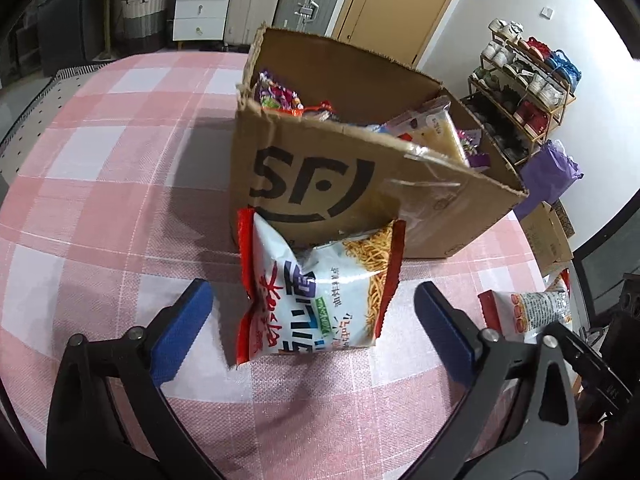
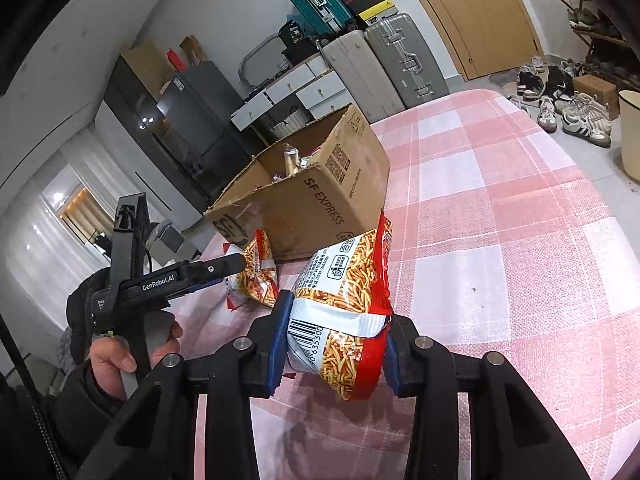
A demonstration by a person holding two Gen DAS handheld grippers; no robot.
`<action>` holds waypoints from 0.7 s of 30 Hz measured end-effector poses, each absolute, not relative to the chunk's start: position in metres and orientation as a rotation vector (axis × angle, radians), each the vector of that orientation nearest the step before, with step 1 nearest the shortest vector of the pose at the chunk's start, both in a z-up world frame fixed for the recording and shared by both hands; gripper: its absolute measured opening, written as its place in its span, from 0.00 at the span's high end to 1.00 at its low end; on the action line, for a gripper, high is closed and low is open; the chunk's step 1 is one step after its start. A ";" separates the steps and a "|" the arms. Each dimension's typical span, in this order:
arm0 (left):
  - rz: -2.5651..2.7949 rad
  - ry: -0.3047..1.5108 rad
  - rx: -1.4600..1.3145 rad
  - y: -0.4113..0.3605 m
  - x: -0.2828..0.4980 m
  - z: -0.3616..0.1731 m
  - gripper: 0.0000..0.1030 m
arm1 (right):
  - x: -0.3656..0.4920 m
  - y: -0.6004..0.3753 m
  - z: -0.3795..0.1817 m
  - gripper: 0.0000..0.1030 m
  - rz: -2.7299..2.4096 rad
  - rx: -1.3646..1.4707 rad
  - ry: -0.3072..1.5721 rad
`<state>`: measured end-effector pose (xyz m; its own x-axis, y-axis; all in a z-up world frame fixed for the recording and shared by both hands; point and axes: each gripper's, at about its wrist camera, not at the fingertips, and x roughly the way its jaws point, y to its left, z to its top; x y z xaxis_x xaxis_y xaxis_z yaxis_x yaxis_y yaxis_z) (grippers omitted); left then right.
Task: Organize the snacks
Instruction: 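Grasp the white noodle bag with the left gripper while the right gripper holds its bag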
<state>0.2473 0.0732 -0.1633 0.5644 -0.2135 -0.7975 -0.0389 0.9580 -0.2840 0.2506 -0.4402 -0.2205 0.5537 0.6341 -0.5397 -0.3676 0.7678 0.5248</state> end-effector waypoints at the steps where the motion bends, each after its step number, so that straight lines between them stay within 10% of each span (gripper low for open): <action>1: -0.108 0.971 -0.290 0.074 0.247 -0.165 0.09 | 0.251 -0.440 -0.221 0.62 0.609 0.374 0.783; 7: -0.144 0.984 -0.333 0.083 0.247 -0.173 0.51 | 0.253 -0.435 -0.220 0.62 0.610 0.360 0.794; 21: -0.150 0.939 -0.327 0.100 0.212 -0.155 0.55 | 0.242 -0.422 -0.199 0.62 0.630 0.330 0.760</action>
<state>0.2123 0.0998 -0.1547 0.5849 -0.2672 -0.7658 -0.0150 0.9404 -0.3397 0.2418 -0.4221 -0.1994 0.5553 0.6364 -0.5354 -0.4076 0.7694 0.4918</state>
